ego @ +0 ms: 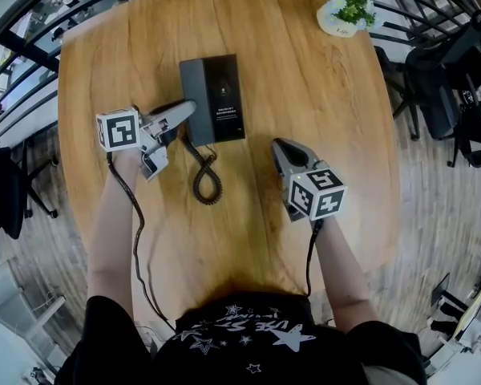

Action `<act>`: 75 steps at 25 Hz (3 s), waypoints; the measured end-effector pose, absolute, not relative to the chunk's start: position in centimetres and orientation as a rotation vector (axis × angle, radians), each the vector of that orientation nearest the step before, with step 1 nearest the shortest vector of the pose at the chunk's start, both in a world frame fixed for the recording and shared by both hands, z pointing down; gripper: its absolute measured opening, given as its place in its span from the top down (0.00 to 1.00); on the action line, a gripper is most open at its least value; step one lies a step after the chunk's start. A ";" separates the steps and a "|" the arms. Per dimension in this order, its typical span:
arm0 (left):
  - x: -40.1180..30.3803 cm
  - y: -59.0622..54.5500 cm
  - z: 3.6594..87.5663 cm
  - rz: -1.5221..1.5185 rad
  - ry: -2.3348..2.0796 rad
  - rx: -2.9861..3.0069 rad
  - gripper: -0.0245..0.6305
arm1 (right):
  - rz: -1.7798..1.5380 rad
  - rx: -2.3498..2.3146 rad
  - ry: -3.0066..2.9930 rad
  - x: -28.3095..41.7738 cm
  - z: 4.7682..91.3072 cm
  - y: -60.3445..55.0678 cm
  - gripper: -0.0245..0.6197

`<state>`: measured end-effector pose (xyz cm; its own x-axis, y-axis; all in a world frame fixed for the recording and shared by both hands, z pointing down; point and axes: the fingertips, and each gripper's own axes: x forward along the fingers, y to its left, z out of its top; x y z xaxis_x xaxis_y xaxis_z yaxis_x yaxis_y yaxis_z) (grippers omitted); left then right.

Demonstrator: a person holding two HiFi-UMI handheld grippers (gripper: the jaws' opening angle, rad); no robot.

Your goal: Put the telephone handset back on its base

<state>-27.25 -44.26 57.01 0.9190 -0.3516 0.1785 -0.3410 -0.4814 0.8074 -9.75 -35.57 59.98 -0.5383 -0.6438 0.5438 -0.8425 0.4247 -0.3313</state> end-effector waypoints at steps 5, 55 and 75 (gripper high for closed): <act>-27.4 -44.5 58.4 0.091 -0.540 2.140 0.81 | 0.837 1.278 -2.346 -9.4 60.3 -35.9 0.96; -24.9 -20.1 44.5 0.403 -1.388 2.298 0.78 | 0.606 1.021 -2.619 -5.0 45.3 -24.3 0.96; -20.3 -5.0 46.8 0.276 -1.682 2.010 0.88 | 0.532 0.669 -2.735 -7.9 44.9 -19.2 0.96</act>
